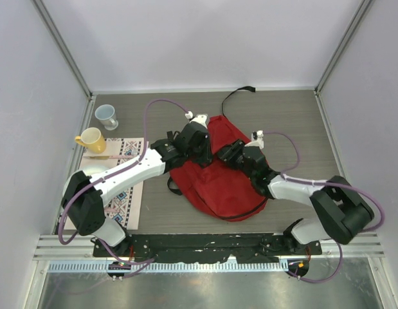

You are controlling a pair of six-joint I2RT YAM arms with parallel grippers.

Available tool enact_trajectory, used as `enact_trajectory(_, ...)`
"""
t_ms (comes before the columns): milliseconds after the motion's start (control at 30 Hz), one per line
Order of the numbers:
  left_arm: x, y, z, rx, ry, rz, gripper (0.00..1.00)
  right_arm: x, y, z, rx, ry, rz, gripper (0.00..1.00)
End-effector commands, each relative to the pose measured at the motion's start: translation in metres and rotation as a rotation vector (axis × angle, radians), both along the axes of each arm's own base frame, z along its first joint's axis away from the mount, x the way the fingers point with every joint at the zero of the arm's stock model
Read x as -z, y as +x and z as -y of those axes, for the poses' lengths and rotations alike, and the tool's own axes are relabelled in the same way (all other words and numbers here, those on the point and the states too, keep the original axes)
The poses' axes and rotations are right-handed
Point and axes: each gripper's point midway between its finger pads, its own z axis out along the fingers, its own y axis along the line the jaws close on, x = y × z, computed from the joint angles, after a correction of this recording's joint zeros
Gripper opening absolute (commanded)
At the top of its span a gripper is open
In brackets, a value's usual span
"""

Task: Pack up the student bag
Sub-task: Place the personal item in the student bag, then zip the student bag at the center of the board.

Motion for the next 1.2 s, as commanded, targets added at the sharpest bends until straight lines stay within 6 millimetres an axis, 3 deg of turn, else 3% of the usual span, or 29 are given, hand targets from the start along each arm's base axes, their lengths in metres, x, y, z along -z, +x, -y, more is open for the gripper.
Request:
enact_trajectory(0, 0.001, 0.004, -0.006, -0.007, 0.02, 0.011, 0.25, -0.031, -0.011, 0.026, 0.029, -0.098, 0.11, 0.5)
enact_trajectory(200, 0.013, 0.007, -0.009, -0.004, 0.074, -0.01, 0.42, -0.019, -0.032, 0.087, 0.183, -0.325, 0.026, 0.54)
enact_trajectory(267, 0.019, 0.009, -0.009, -0.003, 0.09, -0.022, 0.42, -0.021, -0.04, 0.103, 0.225, -0.354, 0.025, 0.55)
enact_trajectory(367, 0.031, 0.009, -0.009, 0.005, 0.129, -0.044, 0.45, -0.032, -0.043, 0.112, 0.247, -0.35, 0.054, 0.57)
enact_trajectory(533, 0.043, 0.007, -0.008, 0.038, 0.195, -0.097, 0.45, -0.035, -0.047, 0.118, 0.244, -0.401, 0.035, 0.59)
enact_trajectory(633, 0.027, 0.007, -0.009, 0.032, 0.14, -0.048, 0.5, -0.04, -0.047, 0.113, 0.224, -0.391, 0.04, 0.6)
enact_trajectory(700, 0.0, 0.007, -0.005, 0.042, 0.069, 0.012, 0.54, -0.042, -0.046, 0.111, 0.215, -0.383, 0.045, 0.6)
enact_trajectory(900, -0.056, 0.012, 0.007, 0.087, -0.068, 0.15, 0.7, -0.045, -0.047, 0.112, 0.217, -0.376, 0.045, 0.6)
enact_trajectory(1033, -0.062, 0.029, 0.014, 0.079, -0.091, 0.166, 0.73, -0.049, -0.05, 0.115, 0.227, -0.369, 0.05, 0.6)
enact_trajectory(1067, -0.049, 0.031, 0.02, 0.094, -0.087, 0.129, 0.73, -0.049, -0.051, 0.116, 0.23, -0.37, 0.049, 0.6)
enact_trajectory(1167, -0.035, 0.039, 0.035, 0.113, -0.146, 0.056, 0.68, -0.051, -0.054, 0.124, 0.254, -0.373, 0.048, 0.6)
